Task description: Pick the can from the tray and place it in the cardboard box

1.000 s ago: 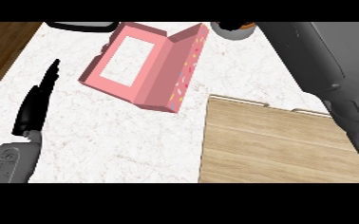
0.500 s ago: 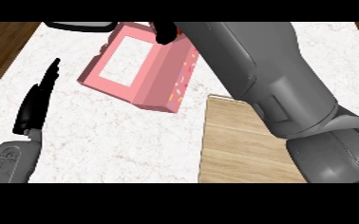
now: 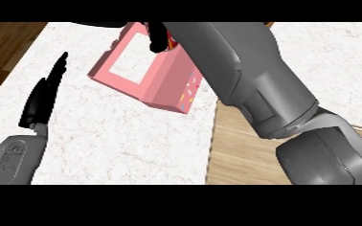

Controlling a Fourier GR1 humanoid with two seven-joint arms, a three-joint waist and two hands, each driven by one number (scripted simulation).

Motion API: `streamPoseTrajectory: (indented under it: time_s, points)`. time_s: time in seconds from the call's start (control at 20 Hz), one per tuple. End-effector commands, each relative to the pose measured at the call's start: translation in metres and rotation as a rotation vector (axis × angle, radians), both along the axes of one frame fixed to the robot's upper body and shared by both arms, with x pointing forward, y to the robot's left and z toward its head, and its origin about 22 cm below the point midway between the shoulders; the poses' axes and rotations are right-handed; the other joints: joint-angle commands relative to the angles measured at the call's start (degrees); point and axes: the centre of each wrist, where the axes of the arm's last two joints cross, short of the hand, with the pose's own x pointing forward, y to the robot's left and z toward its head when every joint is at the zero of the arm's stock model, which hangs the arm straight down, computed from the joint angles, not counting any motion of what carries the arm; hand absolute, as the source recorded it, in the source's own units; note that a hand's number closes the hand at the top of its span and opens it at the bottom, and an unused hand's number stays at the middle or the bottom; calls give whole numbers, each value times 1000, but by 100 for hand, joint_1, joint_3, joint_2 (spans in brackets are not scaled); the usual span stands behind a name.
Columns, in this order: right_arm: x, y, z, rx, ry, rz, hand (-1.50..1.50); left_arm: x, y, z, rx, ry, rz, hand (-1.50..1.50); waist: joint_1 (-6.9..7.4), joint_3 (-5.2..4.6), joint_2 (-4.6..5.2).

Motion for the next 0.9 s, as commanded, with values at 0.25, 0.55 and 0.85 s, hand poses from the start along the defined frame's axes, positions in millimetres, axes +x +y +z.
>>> streamPoseTrajectory:
  time_s: [0.25,0.55,0.85]
  points:
    - [13,-19,-53,-22,60,-118,150,12,-15,9,-5,-19,-56,0,341,-6,76]
    - [16,-31,-84,-83,9,-194,150,14,-27,0,3,-23,-66,0,418,-5,125]
    - [19,-47,-111,-83,147,-330,-150,19,-18,9,0,-17,-70,0,470,4,141]
